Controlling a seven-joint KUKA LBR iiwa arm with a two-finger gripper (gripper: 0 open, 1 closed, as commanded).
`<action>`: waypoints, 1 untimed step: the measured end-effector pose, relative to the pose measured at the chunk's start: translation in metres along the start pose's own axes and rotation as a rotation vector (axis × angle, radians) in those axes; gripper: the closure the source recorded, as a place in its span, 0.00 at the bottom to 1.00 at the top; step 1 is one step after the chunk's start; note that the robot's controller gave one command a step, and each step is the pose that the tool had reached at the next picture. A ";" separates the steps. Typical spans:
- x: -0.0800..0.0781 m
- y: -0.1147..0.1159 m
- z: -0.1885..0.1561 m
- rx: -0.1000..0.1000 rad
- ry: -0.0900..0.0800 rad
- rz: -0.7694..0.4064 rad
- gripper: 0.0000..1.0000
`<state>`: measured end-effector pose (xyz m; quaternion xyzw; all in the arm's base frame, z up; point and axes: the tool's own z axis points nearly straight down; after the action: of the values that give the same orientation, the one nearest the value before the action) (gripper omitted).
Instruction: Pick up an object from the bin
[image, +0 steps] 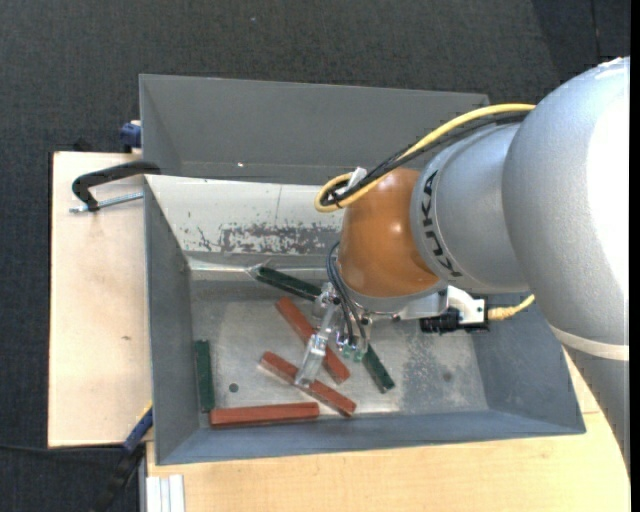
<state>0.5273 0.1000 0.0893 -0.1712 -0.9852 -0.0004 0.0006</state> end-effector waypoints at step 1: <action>-0.064 -0.012 0.014 -0.005 -0.012 -0.075 1.00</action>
Offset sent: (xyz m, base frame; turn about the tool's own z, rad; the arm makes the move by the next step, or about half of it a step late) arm 0.0000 0.0000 0.0000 0.0000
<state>0.5838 0.0673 0.0756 -0.1341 -0.9910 -0.0018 -0.0060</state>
